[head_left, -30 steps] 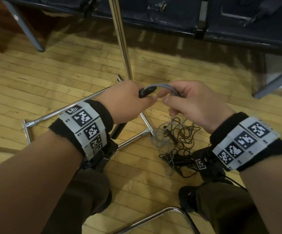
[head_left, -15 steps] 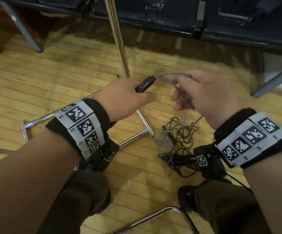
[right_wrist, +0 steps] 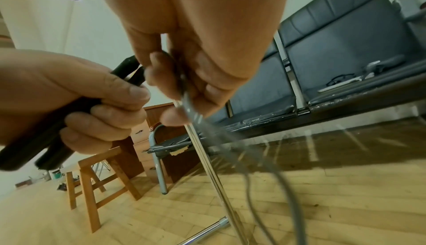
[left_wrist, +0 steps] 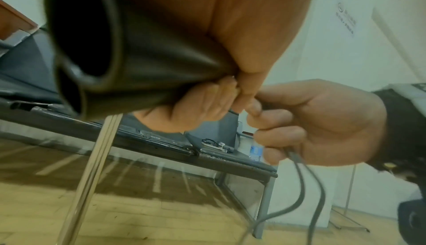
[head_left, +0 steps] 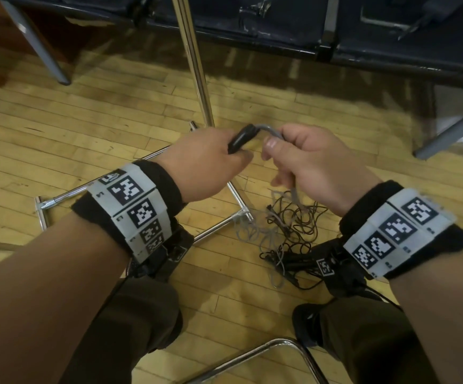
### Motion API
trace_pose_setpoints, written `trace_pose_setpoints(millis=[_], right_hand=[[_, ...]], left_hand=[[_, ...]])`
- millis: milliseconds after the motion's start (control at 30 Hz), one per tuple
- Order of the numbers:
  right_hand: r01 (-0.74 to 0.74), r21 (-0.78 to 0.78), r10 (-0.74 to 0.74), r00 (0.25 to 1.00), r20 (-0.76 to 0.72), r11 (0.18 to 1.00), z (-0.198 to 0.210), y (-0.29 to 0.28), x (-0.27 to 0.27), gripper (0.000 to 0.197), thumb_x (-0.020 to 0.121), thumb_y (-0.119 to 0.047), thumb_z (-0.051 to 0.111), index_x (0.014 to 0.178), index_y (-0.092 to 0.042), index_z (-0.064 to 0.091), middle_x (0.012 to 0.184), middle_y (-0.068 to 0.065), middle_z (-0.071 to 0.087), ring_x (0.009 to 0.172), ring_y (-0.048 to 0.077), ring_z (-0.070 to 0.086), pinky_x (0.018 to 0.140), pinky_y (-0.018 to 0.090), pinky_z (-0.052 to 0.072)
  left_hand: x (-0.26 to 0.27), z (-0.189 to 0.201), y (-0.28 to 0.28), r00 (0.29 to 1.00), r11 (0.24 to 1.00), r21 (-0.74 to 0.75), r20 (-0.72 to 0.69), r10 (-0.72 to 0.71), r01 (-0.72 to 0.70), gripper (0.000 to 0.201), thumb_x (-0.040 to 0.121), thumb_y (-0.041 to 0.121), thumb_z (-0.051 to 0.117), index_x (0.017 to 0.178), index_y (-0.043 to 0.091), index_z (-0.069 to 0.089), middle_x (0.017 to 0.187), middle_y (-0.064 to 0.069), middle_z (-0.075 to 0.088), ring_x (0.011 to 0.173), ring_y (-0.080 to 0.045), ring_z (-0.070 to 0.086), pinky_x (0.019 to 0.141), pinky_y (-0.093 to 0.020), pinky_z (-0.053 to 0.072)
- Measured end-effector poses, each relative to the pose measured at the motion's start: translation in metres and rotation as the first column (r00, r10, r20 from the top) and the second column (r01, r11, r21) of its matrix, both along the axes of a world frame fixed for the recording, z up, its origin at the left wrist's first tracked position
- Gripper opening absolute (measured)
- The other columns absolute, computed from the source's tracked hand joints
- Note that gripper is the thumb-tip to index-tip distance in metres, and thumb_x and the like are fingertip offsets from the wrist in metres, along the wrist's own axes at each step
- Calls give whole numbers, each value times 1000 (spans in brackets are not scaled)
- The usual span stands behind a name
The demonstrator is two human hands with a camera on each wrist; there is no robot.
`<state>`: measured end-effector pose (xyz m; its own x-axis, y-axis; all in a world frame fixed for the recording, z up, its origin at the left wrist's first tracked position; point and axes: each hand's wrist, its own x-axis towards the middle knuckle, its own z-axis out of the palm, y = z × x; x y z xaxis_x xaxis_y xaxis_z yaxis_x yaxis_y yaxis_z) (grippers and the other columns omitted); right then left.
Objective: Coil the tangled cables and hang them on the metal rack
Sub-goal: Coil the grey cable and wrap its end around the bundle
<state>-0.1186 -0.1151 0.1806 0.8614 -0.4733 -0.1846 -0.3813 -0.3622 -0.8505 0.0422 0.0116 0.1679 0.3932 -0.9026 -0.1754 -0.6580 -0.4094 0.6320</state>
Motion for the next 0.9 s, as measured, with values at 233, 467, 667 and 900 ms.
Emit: trace_pose_setpoints(millis=[233,467,667,900], right_hand=[[51,243,-27,994,-101,969,-7,3,2,31,109,-32,46,103,-10,67,62,-4,41,49,15,31,48,34,27],[183,554,-141,983,-118,812,-11,34,21,20,106,-17,50,115,-6,64,89,17,76,50,21,49,44,30,30],[219,723,-250,966,-66,656,-4,32,18,32,110,-29,43,106,-5,63,80,18,75,58,27,67,49,32,34],[286,796,-377,923,-79,533,-8,35,16,32,109,-34,44,105,-6,59,66,7,62,48,18,52,46,29,34]], left_hand=[[10,-1,0,824,903,-135,-479,302,-409,20,103,44,62,90,29,61,69,7,51,60,-15,47,67,-40,49],[-9,13,-26,581,734,-263,-785,215,-627,17,104,30,60,89,22,61,66,5,53,55,-14,47,50,-32,45],[-26,13,-48,594,668,-361,-790,152,-651,19,103,34,59,86,25,61,66,3,52,57,-18,50,55,-36,46],[-42,12,-55,636,654,-389,-749,185,-649,23,100,44,58,82,29,62,66,5,56,61,-20,57,60,-41,52]])
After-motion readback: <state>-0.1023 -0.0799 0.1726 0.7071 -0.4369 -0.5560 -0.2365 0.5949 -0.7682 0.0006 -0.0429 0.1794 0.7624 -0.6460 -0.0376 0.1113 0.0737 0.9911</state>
